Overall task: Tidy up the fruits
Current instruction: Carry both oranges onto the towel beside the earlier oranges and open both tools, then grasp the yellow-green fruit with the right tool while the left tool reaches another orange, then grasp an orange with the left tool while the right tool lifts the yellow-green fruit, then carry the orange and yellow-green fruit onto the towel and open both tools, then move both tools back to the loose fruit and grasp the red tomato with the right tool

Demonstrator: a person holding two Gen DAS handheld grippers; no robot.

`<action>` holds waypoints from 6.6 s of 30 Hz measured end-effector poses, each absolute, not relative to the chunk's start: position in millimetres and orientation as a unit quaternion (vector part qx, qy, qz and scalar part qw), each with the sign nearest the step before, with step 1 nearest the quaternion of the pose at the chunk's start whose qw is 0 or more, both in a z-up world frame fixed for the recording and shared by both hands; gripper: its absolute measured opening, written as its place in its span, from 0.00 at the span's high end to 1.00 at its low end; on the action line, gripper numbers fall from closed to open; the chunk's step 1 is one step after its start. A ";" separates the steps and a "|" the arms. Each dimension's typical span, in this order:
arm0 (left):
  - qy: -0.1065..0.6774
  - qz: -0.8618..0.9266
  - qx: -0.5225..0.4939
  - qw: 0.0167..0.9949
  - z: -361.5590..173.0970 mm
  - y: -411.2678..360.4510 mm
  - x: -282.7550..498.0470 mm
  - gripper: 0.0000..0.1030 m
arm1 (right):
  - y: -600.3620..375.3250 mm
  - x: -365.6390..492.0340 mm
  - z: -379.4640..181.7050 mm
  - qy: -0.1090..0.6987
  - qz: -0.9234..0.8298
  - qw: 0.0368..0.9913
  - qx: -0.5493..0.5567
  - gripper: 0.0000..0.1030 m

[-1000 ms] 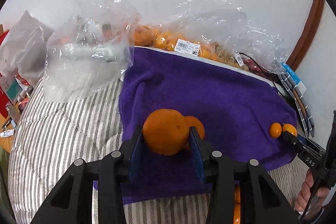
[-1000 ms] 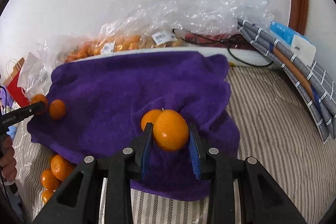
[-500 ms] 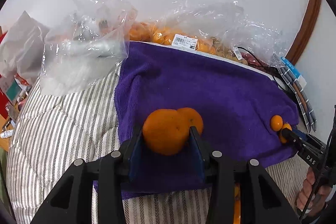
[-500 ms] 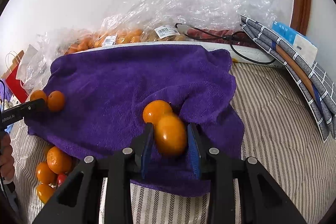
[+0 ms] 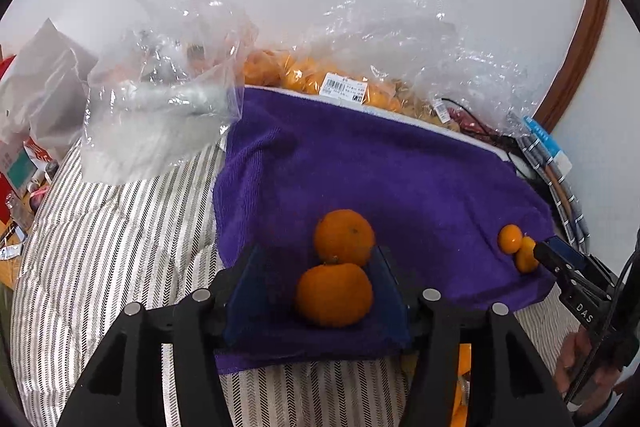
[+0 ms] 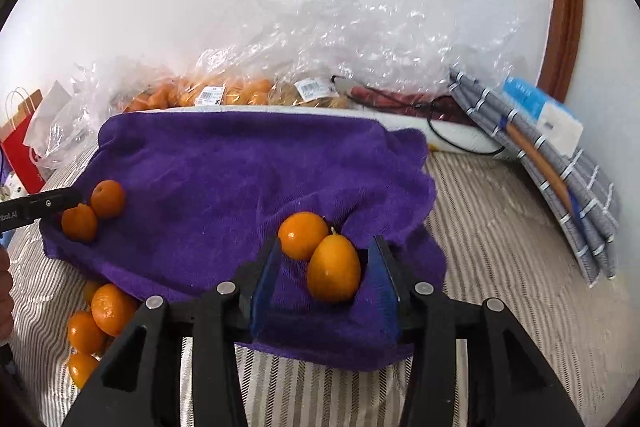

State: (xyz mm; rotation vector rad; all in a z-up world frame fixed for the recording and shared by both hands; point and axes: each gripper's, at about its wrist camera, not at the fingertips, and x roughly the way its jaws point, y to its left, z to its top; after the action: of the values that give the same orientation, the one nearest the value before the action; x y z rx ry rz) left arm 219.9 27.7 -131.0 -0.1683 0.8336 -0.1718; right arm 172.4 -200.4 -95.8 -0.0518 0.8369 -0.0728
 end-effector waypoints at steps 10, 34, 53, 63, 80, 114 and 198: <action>0.374 -0.078 -0.063 0.922 -115.5 24.7 207.7 0.47 | -168.6 127.7 -85.2 0.436 0.042 0.899 0.029 0.56; 0.361 -0.099 -0.095 0.922 -105.3 40.4 204.9 0.47 | -108.1 89.8 -119.3 0.492 0.075 0.868 0.012 0.69; 0.367 -0.100 -0.076 0.922 -111.2 32.3 207.9 0.47 | -105.3 89.1 -131.8 0.503 0.078 0.861 0.010 0.74; 0.363 -0.106 -0.069 0.923 -111.2 29.4 205.8 0.47 | -114.2 84.1 -125.6 0.497 0.071 0.864 0.015 0.74; 0.449 -0.204 -0.041 0.869 -134.3 -16.8 148.1 0.47 | -208.3 59.0 -104.5 0.468 -0.023 0.882 0.038 0.74; 0.430 -0.151 -0.103 0.884 -102.2 12.4 155.3 0.71 | -237.0 70.3 -53.1 0.427 -0.038 0.902 0.039 0.74; 0.352 -0.059 -0.044 0.933 -111.7 8.1 255.0 0.61 | -198.3 150.4 -62.5 0.401 -0.016 0.916 0.024 0.60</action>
State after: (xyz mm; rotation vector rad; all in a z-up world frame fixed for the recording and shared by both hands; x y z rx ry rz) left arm 255.0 8.1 -111.7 -0.0905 0.7196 -0.1200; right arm 150.4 -198.3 -62.5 0.0487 0.8250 -0.0334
